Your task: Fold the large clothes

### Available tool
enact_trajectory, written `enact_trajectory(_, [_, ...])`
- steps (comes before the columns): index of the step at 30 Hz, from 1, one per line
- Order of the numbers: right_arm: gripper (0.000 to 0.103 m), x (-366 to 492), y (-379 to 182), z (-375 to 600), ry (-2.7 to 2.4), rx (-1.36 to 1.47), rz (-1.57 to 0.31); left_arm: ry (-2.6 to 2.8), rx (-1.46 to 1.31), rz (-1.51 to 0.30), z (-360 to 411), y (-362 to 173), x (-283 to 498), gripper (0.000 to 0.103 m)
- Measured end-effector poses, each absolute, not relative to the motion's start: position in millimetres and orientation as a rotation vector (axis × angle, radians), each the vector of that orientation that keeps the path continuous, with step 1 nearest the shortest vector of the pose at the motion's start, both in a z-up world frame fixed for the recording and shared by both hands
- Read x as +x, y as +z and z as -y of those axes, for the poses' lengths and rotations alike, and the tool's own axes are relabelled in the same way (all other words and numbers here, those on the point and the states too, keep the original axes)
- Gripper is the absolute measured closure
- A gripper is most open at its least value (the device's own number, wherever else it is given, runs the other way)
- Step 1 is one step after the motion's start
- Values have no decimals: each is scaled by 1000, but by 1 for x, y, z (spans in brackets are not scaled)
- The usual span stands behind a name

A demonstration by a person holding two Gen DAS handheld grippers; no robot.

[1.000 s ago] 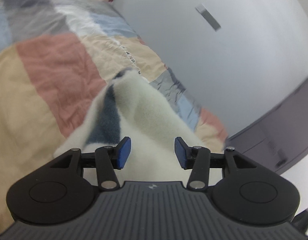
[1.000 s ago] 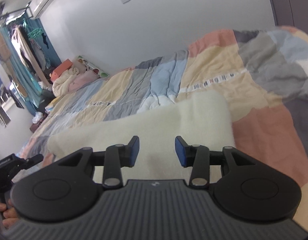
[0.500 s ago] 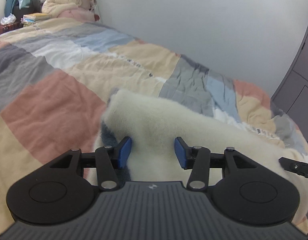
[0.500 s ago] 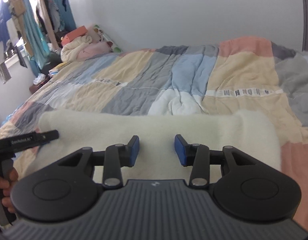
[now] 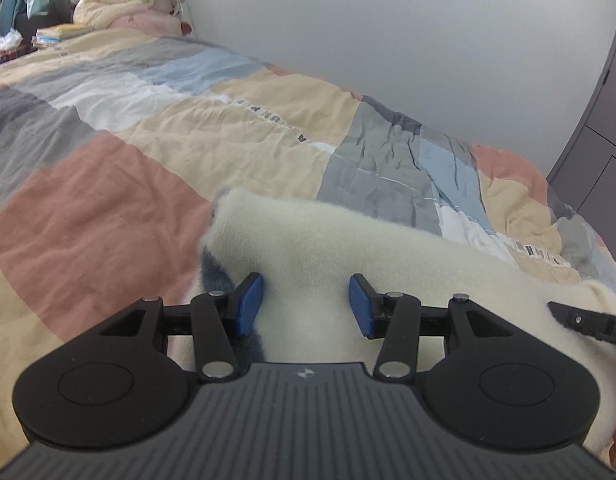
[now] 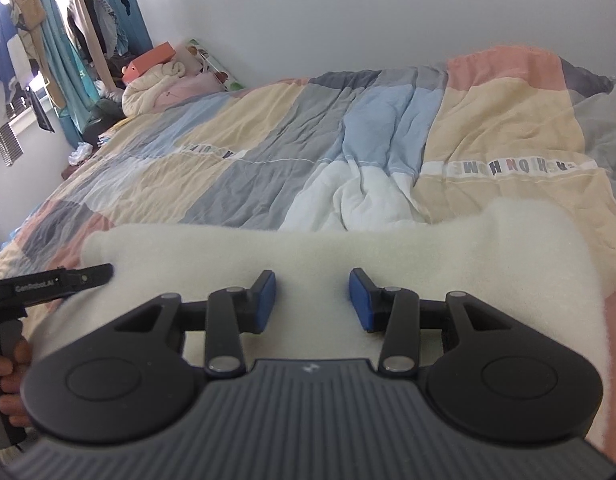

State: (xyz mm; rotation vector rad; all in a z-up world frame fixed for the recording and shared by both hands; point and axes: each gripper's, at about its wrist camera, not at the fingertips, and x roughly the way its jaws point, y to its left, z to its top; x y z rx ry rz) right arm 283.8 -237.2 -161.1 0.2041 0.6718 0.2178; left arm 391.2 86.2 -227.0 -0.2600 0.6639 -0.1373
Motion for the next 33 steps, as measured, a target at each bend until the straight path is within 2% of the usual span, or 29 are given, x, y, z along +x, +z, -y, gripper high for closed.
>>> enact_trajectory(13, [59, 212, -136, 236, 202, 267, -644, -202, -329, -634, -85, -194, 293, 49])
enact_trajectory(23, [58, 153, -145, 246, 220, 496, -650, -189, -490, -719, -83, -210, 240, 47])
enact_trajectory(29, [55, 145, -153, 242, 263, 593, -706, -165, -613, -770, -94, -226, 230, 34])
enact_trajectory(30, [47, 146, -156, 240, 272, 608, -717, -158, -617, -774, -94, -227, 232, 34])
enact_trajectory(31, [29, 146, -159, 239, 279, 625, -726, -150, -612, -779, -93, -228, 233, 34])
enact_trajectory(32, [19, 147, -163, 238, 281, 651, -736, -141, -599, -784, -92, -228, 233, 30])
enact_trajectory(33, [15, 148, -168, 238, 276, 682, -750, -136, -592, -789, -90, -228, 236, 27])
